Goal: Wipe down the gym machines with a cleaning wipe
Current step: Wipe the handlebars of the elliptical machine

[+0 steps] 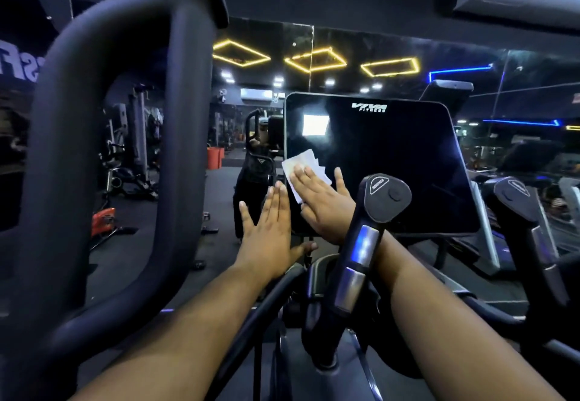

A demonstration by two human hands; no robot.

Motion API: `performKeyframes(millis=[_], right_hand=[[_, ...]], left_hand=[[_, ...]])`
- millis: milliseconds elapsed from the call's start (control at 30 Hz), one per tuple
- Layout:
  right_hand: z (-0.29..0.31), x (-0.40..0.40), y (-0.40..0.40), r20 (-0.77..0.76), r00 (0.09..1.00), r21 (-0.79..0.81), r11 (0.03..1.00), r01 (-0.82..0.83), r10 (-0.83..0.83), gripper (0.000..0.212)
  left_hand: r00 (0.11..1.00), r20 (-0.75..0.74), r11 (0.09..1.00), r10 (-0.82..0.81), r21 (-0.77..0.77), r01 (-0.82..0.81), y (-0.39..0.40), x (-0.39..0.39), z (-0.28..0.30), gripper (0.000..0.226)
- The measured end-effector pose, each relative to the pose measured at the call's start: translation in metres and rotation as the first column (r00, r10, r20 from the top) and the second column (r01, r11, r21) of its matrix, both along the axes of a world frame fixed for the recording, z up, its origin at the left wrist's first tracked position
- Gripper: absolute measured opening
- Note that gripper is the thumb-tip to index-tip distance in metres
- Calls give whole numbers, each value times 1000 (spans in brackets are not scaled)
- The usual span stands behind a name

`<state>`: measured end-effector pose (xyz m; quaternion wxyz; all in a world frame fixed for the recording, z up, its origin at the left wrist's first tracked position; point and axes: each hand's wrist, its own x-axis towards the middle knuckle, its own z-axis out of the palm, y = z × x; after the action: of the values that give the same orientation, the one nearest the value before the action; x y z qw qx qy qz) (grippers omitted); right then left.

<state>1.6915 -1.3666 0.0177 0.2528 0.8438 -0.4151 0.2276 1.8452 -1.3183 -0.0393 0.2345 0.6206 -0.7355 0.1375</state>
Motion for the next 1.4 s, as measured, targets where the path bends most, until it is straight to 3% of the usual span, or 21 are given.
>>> performKeyframes(millis=[67,233,267,300,333,367,400,467,500,533,567,633,667,700,767,833,933,1033,1100,1267,1400], right_hand=[[-23,-13,0,-73,997,-136,991,-17,7,71],[-58,-47,7,-225,961,-168,965,-201,161,65],[-63,-50,22,-149,963,-121,962,-244,225,61],[-67,-52,37,48,954,2,955,-297,296,61],[-70,-53,55,363,888,169,917,-361,282,63],[-72,-51,69,662,735,308,841,-444,146,61],[-71,-46,79,841,538,391,743,-544,-49,55],[-71,-40,91,928,237,370,631,-681,-288,50],[-70,-36,102,925,157,356,642,-679,-346,48],[-68,-34,111,923,152,368,696,-616,-353,45],[-68,-34,120,923,211,384,776,-500,-321,37],[-75,-40,141,890,405,296,941,-164,-210,20],[-81,-42,155,867,462,218,976,-11,-188,16],[-85,-45,168,882,429,179,981,76,-194,17],[-92,-43,197,949,252,170,980,106,-192,18],[-103,-31,229,973,159,154,983,100,-168,14],[-123,-1,278,986,119,113,993,45,-117,14],[-144,35,323,991,-72,103,989,-106,-111,14],[-159,64,356,967,-178,140,967,-212,-179,14],[-195,127,431,908,-260,197,884,-424,-327,14],[-226,158,474,859,-231,296,812,-503,-456,12]], left_hand=[[999,-44,1000,-17,18,18,5,-2,-2,122],[994,-79,995,-69,67,74,27,-5,-10,124],[994,-86,993,-74,84,81,34,-6,-12,125],[993,-89,991,-76,100,85,38,-6,-13,125],[993,-88,990,-77,111,87,44,-6,-14,124],[993,-88,990,-77,114,87,49,-6,-14,123],[992,-94,989,-79,119,90,54,-6,-14,121],[990,-114,986,-86,134,101,67,-4,-10,116],[989,-124,984,-86,141,104,75,-2,-9,113],[987,-136,984,-84,143,104,81,0,-9,110],[986,-144,984,-83,146,104,86,2,-10,107],[982,-159,979,-102,160,128,100,8,-17,100],[976,-181,973,-122,173,154,110,11,-21,96],[965,-218,967,-147,175,187,118,12,-26,93],[935,-300,955,-190,165,247,136,15,-37,88],[892,-391,934,-224,174,311,159,19,-47,84],[764,-566,884,-309,125,450,205,23,-65,81],[664,-676,854,-319,99,510,251,33,-87,75],[549,-802,816,-237,142,560,285,47,-103,68],[296,-955,785,-36,156,599,362,100,-149,20],[207,-973,817,106,204,539,419,143,-170,13]])
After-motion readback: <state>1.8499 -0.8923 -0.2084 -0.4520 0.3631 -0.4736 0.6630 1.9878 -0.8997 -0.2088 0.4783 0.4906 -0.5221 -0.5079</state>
